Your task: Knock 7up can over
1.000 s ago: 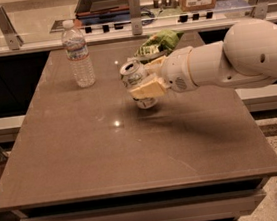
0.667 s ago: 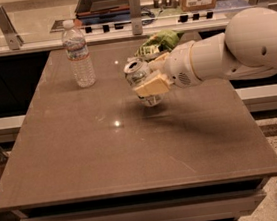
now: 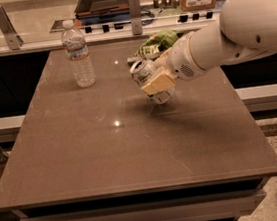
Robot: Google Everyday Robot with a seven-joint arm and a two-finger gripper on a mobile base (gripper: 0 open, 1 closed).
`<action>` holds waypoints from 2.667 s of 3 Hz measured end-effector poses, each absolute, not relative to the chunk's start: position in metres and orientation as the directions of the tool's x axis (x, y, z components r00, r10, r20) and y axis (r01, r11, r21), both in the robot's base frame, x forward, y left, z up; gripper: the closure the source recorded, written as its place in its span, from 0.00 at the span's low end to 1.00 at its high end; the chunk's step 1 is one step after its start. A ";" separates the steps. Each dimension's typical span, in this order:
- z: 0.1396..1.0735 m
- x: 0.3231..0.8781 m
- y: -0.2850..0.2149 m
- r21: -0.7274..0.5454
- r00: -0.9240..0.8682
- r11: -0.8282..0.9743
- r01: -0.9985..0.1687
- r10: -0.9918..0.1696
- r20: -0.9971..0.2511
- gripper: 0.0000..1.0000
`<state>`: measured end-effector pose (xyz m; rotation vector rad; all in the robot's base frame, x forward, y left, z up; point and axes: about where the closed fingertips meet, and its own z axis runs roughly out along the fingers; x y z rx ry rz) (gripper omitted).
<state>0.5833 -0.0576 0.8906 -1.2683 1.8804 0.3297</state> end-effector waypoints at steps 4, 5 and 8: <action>0.871 0.581 -0.065 -0.351 -0.197 0.361 -0.864 -0.885 -0.423 1.00; 0.863 0.582 -0.056 -0.348 -0.181 0.319 -0.881 -0.909 -0.375 1.00; 0.844 0.596 0.005 -0.280 -0.055 0.265 -0.923 -0.810 -0.585 1.00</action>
Offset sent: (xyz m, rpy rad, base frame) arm 0.0016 -0.0187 -0.0095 -0.3338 0.0304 -0.0504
